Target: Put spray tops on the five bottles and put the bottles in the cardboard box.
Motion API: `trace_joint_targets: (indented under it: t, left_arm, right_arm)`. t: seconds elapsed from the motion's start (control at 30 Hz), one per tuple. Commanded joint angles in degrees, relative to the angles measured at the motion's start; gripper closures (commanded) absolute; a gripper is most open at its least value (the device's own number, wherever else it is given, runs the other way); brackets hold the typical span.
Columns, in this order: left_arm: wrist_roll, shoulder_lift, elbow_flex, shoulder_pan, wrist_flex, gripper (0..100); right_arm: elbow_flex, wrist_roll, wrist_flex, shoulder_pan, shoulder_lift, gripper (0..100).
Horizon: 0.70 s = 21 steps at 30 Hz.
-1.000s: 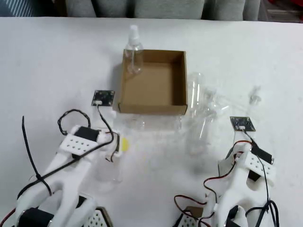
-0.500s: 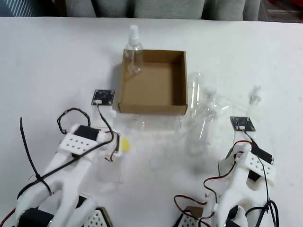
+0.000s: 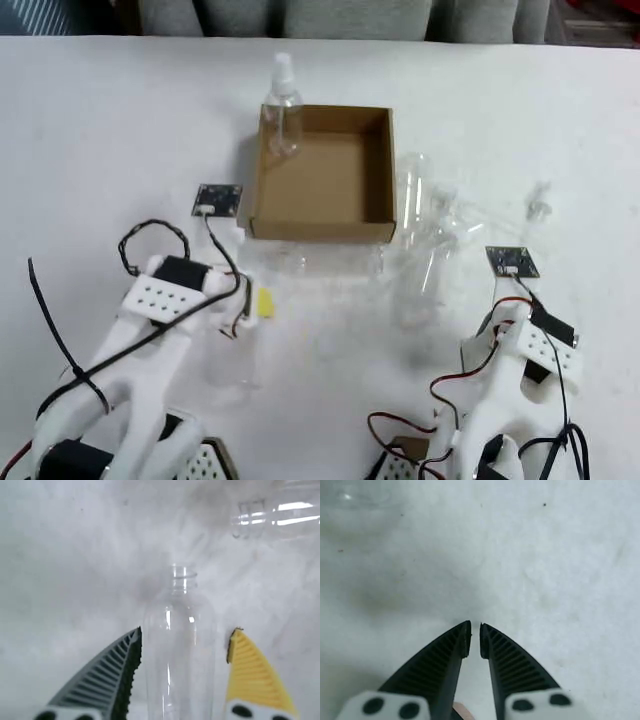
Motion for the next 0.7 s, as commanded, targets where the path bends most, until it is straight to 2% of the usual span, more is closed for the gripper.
trace_joint_targets:
  t: [0.0,0.33,0.67]
  left_arm:
    - [-1.49,0.48,-3.16,-0.04,1.05,73]
    - [-2.02,16.92,-12.4,-0.4,3.16,73]
    - [-2.02,17.8,-12.04,-0.04,2.9,73]
  right_arm:
    - [-0.44,0.53,-0.66,-0.4,0.13,97.8]
    - [-0.44,0.53,-0.66,-0.4,0.13,97.8]
    - [-0.44,0.53,-0.66,-0.4,0.13,97.8]
